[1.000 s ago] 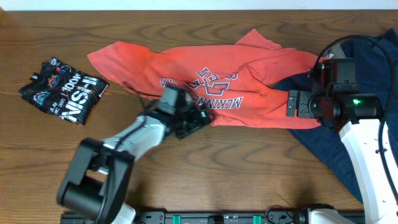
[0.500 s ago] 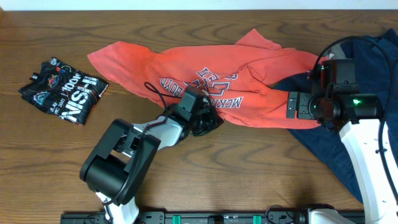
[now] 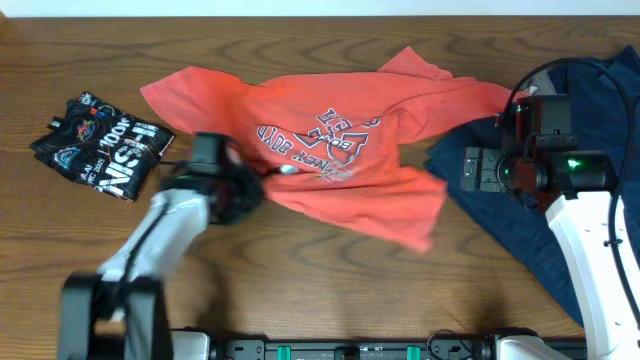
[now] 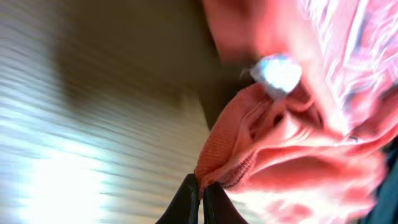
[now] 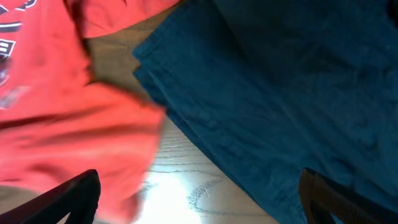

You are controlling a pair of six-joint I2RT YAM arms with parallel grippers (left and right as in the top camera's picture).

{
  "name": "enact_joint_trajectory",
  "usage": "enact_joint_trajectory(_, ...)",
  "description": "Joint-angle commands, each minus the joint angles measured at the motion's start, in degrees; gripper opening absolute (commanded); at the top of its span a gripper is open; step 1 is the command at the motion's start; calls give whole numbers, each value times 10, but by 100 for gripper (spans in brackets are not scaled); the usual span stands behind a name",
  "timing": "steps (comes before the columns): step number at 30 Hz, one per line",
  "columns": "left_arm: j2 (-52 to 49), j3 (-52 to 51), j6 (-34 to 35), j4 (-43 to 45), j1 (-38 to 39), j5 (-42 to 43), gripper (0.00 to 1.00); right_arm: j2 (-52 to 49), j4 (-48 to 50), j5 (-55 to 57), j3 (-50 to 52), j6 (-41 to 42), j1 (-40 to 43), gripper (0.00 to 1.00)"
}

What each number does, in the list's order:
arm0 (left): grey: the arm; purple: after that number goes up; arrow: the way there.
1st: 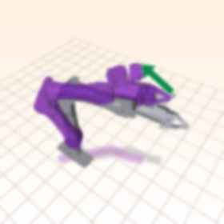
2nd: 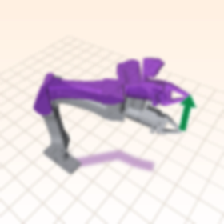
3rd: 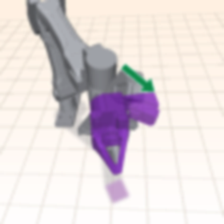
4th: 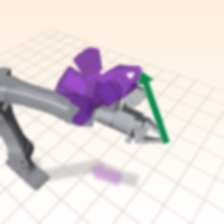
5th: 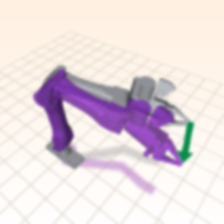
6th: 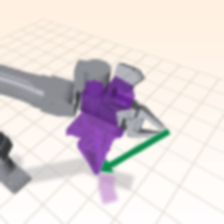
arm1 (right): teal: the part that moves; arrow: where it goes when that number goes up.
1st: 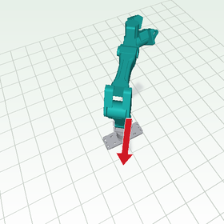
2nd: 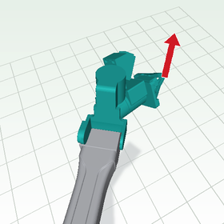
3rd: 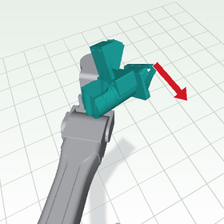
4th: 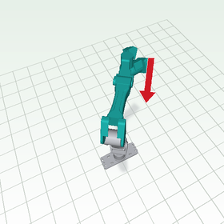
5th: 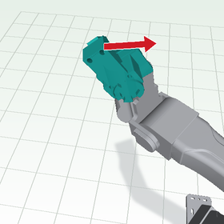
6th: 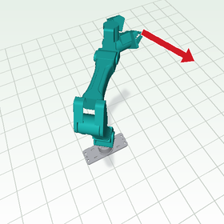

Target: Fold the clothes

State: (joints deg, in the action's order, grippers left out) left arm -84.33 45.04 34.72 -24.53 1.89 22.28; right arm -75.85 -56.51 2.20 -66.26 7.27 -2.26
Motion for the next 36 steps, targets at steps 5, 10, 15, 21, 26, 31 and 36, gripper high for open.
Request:
enact_joint_trajectory(5, 51, 0, -41, -25, -144, -74, 6, 2, -2, 6, -6, -1, 5, 99)
enact_joint_trajectory(10, 49, 0, -45, -90, -154, -5, 81, 2, -1, 6, -6, -1, 5, 99)
enact_joint_trajectory(15, 49, -5, -44, -182, -104, 19, 91, 2, -2, 6, -6, 0, 5, 99)
enact_joint_trajectory(21, 49, -55, 19, -130, -15, 19, 71, 2, -1, 6, -6, -1, 5, 99)
enact_joint_trajectory(26, 49, -111, 110, -32, 54, 19, 54, 2, -7, 6, -6, -1, 5, 99)
enact_joint_trajectory(31, 47, -162, 194, 61, 114, 17, 65, 2, -10, 6, -6, -1, 5, 99)
enact_joint_trajectory(36, 26, -178, 237, 112, 157, 10, 71, 2, -10, 6, -6, 0, 5, 99)
